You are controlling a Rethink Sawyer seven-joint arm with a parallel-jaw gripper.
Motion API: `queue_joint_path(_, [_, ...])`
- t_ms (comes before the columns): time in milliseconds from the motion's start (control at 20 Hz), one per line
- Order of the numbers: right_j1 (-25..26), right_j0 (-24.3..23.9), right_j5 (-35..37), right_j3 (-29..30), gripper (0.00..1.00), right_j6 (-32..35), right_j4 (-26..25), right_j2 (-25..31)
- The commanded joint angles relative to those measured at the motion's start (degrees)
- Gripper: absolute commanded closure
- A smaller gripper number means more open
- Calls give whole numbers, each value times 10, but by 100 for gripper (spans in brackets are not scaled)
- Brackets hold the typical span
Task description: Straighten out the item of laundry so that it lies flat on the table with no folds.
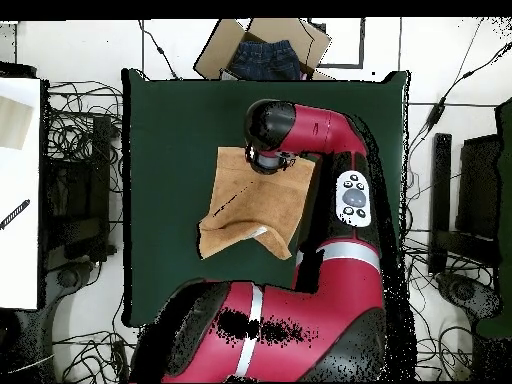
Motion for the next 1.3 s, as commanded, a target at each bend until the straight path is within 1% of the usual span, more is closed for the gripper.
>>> queue_joint_path(50, [5,7,27,3,100,-11,11,66])
queue_joint_path(650, [5,8,17,5,100,-7,12,65])
queue_joint_path(850, [7,10,50,-17,100,-14,11,65])
queue_joint_path(1100, [-5,13,90,-25,100,-15,12,60])
queue_joint_path(1300, [2,12,118,-50,100,-24,9,62])
